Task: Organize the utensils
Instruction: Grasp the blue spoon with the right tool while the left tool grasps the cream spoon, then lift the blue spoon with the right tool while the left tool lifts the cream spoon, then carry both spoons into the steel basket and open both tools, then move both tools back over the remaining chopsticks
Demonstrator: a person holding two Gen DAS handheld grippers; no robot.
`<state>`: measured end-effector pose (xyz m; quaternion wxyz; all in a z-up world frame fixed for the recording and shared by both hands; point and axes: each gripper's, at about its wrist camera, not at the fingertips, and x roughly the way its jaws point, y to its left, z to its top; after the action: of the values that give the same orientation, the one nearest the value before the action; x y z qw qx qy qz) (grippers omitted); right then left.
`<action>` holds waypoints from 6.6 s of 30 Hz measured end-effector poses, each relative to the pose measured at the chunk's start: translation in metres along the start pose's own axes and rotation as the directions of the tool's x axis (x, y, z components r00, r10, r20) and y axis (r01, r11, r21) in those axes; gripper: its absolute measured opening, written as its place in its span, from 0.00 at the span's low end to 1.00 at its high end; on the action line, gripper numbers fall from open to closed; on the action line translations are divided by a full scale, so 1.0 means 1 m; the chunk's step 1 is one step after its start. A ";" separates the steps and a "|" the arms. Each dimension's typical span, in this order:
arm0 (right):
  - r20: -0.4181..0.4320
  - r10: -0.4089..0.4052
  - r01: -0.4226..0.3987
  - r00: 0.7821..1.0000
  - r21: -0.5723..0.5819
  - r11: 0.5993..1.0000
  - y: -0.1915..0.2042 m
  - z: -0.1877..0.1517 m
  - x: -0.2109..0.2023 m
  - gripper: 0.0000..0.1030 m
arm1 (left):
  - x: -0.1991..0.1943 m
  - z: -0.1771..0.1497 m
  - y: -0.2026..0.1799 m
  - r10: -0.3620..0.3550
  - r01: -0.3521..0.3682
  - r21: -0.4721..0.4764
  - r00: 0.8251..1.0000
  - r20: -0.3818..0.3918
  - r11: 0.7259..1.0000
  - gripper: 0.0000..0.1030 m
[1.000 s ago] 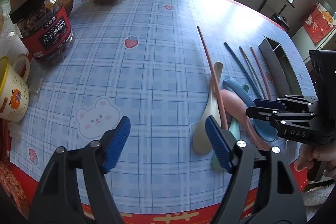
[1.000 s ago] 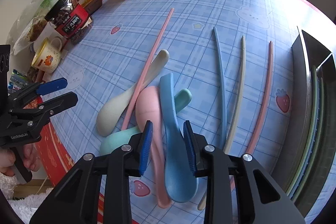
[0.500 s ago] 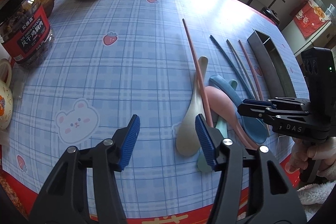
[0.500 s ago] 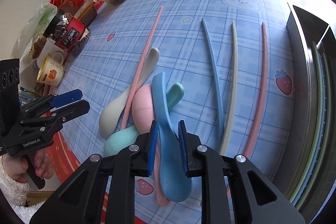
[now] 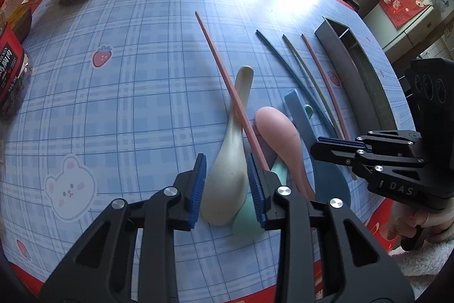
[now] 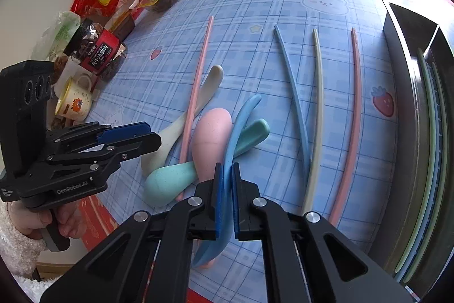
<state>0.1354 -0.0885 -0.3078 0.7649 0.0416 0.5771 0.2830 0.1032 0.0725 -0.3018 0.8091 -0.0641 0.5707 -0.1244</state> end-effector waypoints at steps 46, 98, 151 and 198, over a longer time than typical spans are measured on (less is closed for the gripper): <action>0.034 -0.035 0.031 0.999 0.095 0.995 -0.019 -0.020 -0.011 0.06 | -0.001 -0.011 -0.007 0.169 -0.167 0.102 0.986 -0.007 0.981 0.07; -0.001 -0.003 0.003 1.000 0.147 0.989 -0.026 -0.024 -0.003 0.07 | -0.013 -0.039 0.028 0.021 -0.013 -0.145 0.998 0.052 0.989 0.17; 0.097 -0.157 0.151 0.983 0.066 0.986 -0.147 -0.031 -0.112 0.07 | 0.076 0.107 -0.205 -0.289 0.255 -0.259 0.952 -0.101 0.931 0.17; 0.180 -0.198 0.182 0.964 0.101 0.978 -0.054 -0.026 -0.099 0.94 | -0.043 -0.022 -0.027 0.154 -0.157 0.007 0.977 0.149 0.988 0.94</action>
<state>0.1152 -0.1884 -0.2524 0.8375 0.0445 0.5145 0.1789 0.0657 0.0590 -0.2639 0.8570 -0.0205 0.5113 -0.0610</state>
